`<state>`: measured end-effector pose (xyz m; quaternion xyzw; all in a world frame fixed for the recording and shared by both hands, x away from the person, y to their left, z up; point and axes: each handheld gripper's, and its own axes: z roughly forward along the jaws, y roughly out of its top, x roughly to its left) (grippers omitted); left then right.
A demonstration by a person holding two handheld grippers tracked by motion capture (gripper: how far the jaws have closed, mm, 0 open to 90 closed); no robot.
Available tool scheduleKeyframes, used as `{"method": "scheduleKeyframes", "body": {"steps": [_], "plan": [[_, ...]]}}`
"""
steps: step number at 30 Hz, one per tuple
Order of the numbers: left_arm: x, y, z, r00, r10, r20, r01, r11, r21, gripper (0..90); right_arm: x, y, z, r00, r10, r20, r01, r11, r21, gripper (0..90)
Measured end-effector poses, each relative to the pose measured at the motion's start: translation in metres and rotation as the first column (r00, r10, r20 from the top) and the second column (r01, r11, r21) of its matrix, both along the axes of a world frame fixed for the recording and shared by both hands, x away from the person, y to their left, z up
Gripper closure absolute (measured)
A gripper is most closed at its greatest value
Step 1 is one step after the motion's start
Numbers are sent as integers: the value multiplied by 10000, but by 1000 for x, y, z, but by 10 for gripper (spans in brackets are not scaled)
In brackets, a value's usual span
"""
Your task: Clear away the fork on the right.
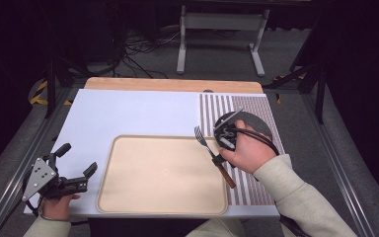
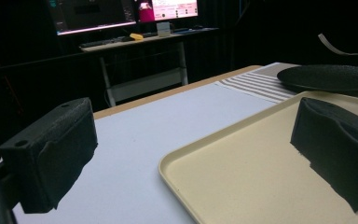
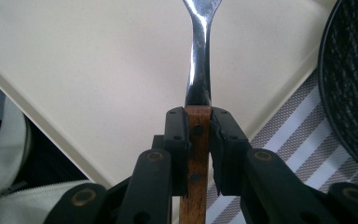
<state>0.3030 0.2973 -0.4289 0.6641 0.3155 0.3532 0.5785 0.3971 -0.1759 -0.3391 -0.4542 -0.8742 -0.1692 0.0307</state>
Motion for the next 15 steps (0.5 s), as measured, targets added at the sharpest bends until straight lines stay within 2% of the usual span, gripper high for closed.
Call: {"method": "scheduleKeyframes", "body": {"steps": [15], "plan": [[0,0,0,10000,-10,-6,10,10000,0,8,5,16,-8,9950,-839,-549,842,9964,37,774]]}}
